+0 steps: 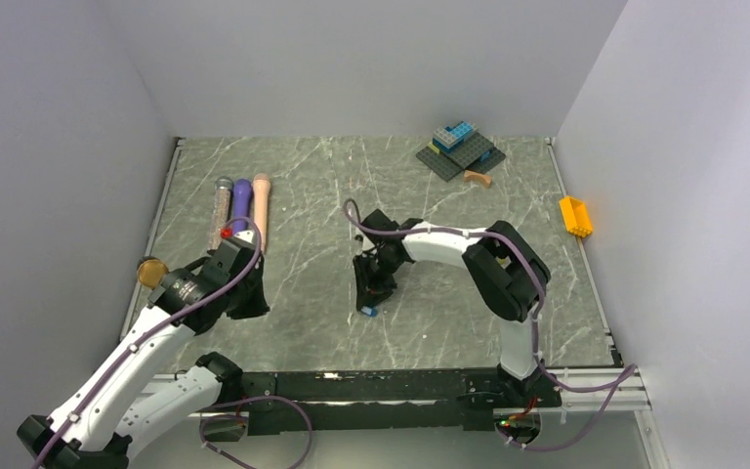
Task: Remove the keys from the keyring
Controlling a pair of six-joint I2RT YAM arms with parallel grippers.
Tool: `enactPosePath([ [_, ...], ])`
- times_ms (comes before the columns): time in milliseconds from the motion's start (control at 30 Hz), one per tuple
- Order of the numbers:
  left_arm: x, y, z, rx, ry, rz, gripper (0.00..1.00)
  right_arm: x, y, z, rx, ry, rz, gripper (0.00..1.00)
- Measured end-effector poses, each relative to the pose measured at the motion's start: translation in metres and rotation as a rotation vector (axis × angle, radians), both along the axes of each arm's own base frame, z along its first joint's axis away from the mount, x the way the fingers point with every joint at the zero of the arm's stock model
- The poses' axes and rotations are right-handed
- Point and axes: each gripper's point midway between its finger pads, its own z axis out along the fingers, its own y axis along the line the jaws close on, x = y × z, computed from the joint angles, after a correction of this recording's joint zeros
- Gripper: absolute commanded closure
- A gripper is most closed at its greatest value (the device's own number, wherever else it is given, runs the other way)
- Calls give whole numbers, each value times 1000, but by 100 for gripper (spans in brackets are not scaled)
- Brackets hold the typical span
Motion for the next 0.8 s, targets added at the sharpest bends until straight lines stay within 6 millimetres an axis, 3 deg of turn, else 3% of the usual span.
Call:
enactPosePath([
  [267,-6,5,-2,14,20,5,89,97,-16,4,-68,-140,-98,67],
  [467,-9,7,-2,20,25,7,89,155,-43,29,-139,-271,-144,66],
  [600,-10,7,0,12,14,9,89,159,-54,50,-146,-315,-146,58],
  [667,-9,7,0,7,6,9,88,150,-58,66,-131,-338,-144,48],
  [700,-9,6,0,4,2,8,87,146,-61,75,-123,-350,-147,38],
  [767,-9,6,-3,-1,-1,6,80,133,-67,98,-100,-382,-146,26],
  [800,-9,5,-4,-6,-5,4,72,127,-71,110,-83,-404,-149,22],
])
